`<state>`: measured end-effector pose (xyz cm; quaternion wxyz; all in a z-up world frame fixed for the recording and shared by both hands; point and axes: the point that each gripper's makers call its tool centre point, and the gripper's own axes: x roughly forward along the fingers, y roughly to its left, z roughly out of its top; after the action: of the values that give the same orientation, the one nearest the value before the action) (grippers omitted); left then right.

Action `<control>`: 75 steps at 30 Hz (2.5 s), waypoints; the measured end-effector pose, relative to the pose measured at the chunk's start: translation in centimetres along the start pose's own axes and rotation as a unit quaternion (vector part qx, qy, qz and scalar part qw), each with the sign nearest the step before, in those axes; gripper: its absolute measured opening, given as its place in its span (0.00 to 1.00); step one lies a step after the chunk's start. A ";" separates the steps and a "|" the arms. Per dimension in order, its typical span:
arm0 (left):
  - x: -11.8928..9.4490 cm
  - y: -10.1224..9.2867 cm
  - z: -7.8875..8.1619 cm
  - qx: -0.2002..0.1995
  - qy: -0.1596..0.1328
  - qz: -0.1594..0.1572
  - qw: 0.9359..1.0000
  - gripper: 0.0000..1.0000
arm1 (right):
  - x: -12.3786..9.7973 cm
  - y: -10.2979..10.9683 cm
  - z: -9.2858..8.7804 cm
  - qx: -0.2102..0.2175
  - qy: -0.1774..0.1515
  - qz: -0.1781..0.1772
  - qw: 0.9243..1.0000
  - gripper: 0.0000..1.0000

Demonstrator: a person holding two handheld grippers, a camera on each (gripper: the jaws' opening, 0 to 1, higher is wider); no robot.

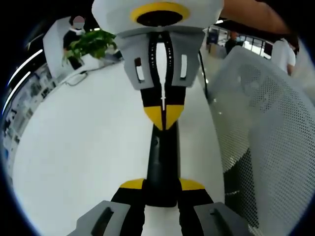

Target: Press the specified remote control buttons in sequence, fully releasing each button before pressing the next.

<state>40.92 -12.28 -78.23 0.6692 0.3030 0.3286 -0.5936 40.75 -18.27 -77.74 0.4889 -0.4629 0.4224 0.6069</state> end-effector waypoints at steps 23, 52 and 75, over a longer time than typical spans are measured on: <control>0.0 -0.1 -0.1 0.000 0.001 0.000 1.000 0.24 | 0.0 0.1 0.0 -0.009 0.007 -0.010 1.000 0.00; 0.0 0.1 0.0 0.000 -0.008 0.000 1.000 0.24 | -2.5 -1.3 1.4 -0.003 -0.011 -0.020 1.000 0.00; -0.1 0.0 0.0 0.000 -0.023 0.002 1.000 0.24 | -2.5 -1.6 3.2 -0.017 -0.007 -0.008 1.000 0.00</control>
<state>40.92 -12.20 -78.15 0.6778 0.2902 0.3128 -0.5988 42.06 -15.39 -74.66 0.4886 -0.4706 0.4047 0.6132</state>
